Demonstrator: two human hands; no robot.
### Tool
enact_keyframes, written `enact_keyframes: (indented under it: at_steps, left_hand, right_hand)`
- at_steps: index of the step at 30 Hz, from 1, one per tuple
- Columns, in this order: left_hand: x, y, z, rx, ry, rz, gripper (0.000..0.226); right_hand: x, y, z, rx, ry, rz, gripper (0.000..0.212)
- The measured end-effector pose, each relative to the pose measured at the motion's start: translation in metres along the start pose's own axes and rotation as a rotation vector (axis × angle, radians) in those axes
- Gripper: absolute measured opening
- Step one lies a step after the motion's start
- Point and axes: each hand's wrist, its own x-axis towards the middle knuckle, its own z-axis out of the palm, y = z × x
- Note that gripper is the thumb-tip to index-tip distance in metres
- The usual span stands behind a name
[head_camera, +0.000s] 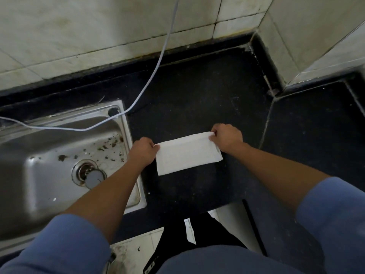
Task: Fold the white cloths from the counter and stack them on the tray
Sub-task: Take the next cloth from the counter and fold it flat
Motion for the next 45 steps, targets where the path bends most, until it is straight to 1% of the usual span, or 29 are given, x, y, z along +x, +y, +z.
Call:
enact_keyframes:
  at_steps: [3,5,7,8,10,12,14,16,18,21,24,26,28,29,33,35,38,40,41,43,45]
  left_hand:
    - [-0.004,0.004,0.005,0.071,0.057,-0.041,0.026]
    - [-0.017,0.007,0.003,0.11,0.152,-0.015,0.022]
    - [-0.035,0.01,0.004,0.084,0.216,0.116,0.018]
    - [-0.045,0.014,0.007,0.077,0.211,0.197,0.016]
    - [-0.064,0.021,0.017,0.108,0.156,0.324,0.012]
    - [-0.074,0.021,0.031,0.159,0.076,0.365,0.011]
    - [-0.075,0.012,0.038,0.183,0.001,0.312,0.013]
    - [-0.072,0.0,0.039,0.176,-0.023,0.266,0.015]
    - [-0.071,-0.01,0.035,0.203,-0.025,0.273,0.015]
    - [-0.071,-0.019,0.03,0.272,-0.018,0.315,0.014]
    - [-0.073,-0.018,0.029,0.319,0.094,0.457,0.011]
    - [-0.072,-0.011,0.027,0.383,0.143,0.531,0.025]
    - [-0.069,-0.005,0.025,0.436,0.076,0.509,0.04]
    - [-0.066,-0.004,0.025,0.457,0.036,0.476,0.045]
    - [-0.065,-0.008,0.024,0.488,0.02,0.464,0.049]
    - [-0.066,-0.008,0.023,0.49,0.007,0.462,0.049]
    - [-0.067,-0.01,0.022,0.437,0.013,0.462,0.047]
    - [-0.07,-0.016,0.019,0.355,0.061,0.459,0.043]
    - [-0.072,-0.02,0.016,0.311,0.091,0.457,0.04]
    - [-0.077,-0.03,0.009,0.244,0.137,0.432,0.032]
    - [-0.083,-0.041,0.002,0.193,0.16,0.385,0.026]
  right_hand:
    - [-0.004,0.004,0.001,-0.055,0.052,-0.008,0.026]
    - [-0.014,0.007,-0.003,-0.036,0.138,-0.041,0.029]
    - [-0.027,0.008,-0.003,-0.002,0.234,-0.145,0.026]
    - [-0.035,0.006,0.0,0.007,0.233,-0.216,0.024]
    - [-0.052,-0.006,0.011,0.019,0.12,-0.349,0.019]
    - [-0.065,-0.016,0.026,0.032,-0.042,-0.377,0.018]
    - [-0.068,-0.01,0.034,0.068,-0.111,-0.304,0.017]
    - [-0.066,0.009,0.033,0.103,-0.078,-0.226,0.014]
    - [-0.063,0.032,0.027,0.066,-0.062,-0.179,0.013]
    - [-0.06,0.048,0.013,-0.014,-0.076,-0.123,0.014]
    - [-0.051,0.036,0.006,0.012,0.006,-0.062,0.019]
    - [-0.046,0.021,0.006,0.062,0.047,0.009,0.03]
    - [-0.04,0.01,0.008,0.063,0.023,0.081,0.04]
    - [-0.038,0.006,0.01,0.067,0.005,0.126,0.041]
    - [-0.031,0.0,0.006,0.268,-0.039,0.294,0.031]
    - [-0.028,0.0,0.003,0.384,-0.073,0.334,0.026]
    - [-0.027,-0.001,-0.004,0.6,-0.094,0.393,0.025]
    - [-0.029,-0.007,-0.012,0.763,-0.125,0.396,0.019]
    - [-0.033,-0.014,-0.016,0.79,-0.141,0.37,0.015]
    - [-0.039,-0.034,-0.023,0.784,-0.155,0.286,0.009]
    - [-0.043,-0.061,-0.023,0.776,-0.16,0.2,0.01]
